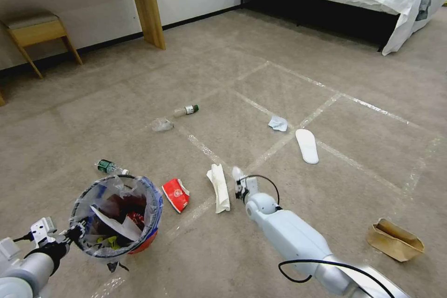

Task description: Pick up the trash bin and place the garbage on the floor into it.

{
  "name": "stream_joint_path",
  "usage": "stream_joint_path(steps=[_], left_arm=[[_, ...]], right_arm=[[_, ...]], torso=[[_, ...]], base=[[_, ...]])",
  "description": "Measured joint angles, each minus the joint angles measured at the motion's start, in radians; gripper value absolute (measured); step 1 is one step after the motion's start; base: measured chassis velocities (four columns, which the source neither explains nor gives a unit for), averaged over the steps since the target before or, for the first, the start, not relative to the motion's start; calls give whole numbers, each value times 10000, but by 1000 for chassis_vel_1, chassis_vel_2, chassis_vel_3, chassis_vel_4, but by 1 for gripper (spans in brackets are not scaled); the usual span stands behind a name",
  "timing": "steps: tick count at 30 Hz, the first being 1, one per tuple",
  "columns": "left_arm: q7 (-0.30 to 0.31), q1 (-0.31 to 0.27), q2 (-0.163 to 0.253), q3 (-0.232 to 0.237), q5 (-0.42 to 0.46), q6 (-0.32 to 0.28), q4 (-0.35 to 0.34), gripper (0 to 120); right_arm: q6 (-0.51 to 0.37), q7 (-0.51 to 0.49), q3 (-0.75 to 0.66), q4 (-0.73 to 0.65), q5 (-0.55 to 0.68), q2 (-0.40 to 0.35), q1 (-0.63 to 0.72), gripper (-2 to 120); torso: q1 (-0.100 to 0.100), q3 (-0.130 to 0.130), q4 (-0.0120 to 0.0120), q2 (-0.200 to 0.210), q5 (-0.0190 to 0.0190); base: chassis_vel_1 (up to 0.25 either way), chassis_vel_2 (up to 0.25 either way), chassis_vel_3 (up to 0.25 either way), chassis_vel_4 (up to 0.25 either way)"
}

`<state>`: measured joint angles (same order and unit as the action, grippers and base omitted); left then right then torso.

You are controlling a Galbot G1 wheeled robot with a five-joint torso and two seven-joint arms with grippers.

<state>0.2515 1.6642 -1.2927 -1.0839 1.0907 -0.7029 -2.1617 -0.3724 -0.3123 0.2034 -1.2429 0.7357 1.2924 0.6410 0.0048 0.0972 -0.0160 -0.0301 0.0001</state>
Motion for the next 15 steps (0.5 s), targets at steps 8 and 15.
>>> stream_joint_path(steps=[8,15], left_arm=[[47,-119,-2,170,12,-32,-43,1],[137,-171,138,280,197,-97,-197,1]], right_arm=[[839,616,-31,-2994,1290,-999,-322,0],[2630,2245,990,-4955,1952,-1580,-1087,0]], torso=[[0,-1,-1,-2,-4],[0,0,0,-2,-1]], base=[[0,0,0,0],[0,0,0,0]])
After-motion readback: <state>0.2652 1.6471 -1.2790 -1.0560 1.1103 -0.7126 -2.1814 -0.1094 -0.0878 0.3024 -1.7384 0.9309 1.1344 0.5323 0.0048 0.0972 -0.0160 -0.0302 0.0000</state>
